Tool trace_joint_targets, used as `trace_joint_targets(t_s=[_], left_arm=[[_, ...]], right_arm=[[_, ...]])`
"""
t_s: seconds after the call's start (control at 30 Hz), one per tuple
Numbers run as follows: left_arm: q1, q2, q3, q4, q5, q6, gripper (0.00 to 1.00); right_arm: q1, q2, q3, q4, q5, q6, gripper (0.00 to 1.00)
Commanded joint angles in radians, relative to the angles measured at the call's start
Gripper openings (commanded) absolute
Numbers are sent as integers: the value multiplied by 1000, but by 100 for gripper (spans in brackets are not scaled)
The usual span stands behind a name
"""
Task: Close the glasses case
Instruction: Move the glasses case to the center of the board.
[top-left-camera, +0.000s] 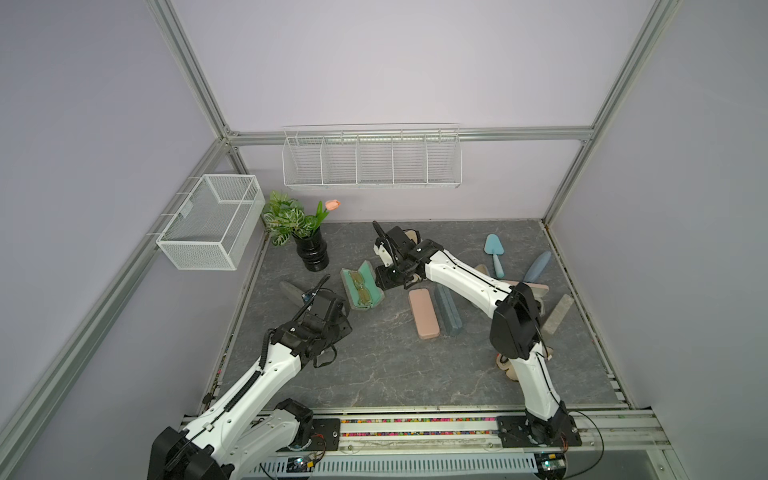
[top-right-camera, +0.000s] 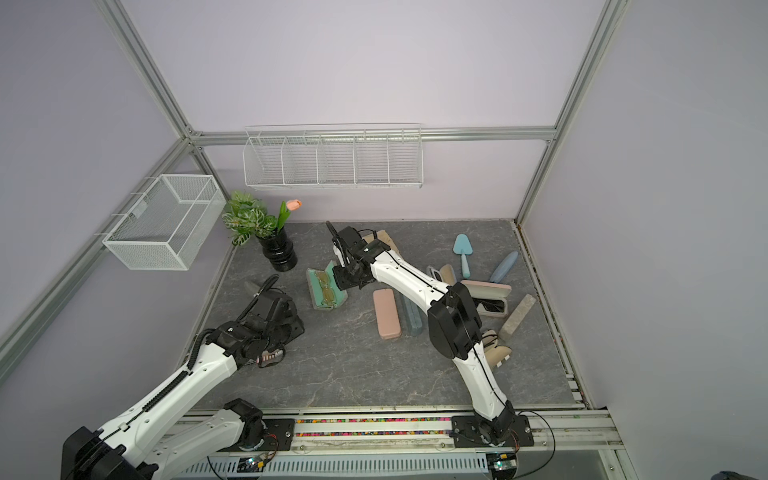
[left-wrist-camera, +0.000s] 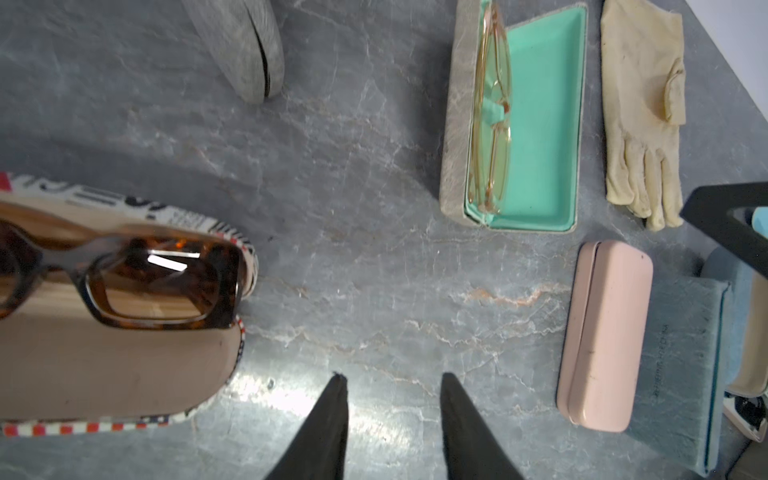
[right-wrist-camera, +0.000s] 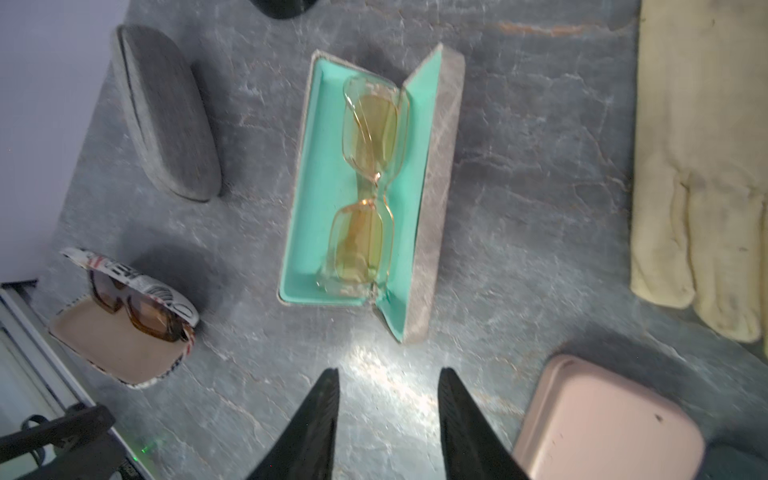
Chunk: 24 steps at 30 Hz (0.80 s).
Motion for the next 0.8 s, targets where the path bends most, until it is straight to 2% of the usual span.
trace_joint_targets(t_s=[0.0, 0.17, 0.77], left_arm=[[54, 39, 23, 49, 21, 38, 46], [129, 109, 57, 76, 70, 75, 49], [144, 139, 25, 99, 89, 93, 49]], right_arm=[[-11, 97, 80, -101, -49, -61, 45], [-31, 169, 149, -110, -85, -68, 46], [-56, 274, 204, -80, -220, -57, 36]])
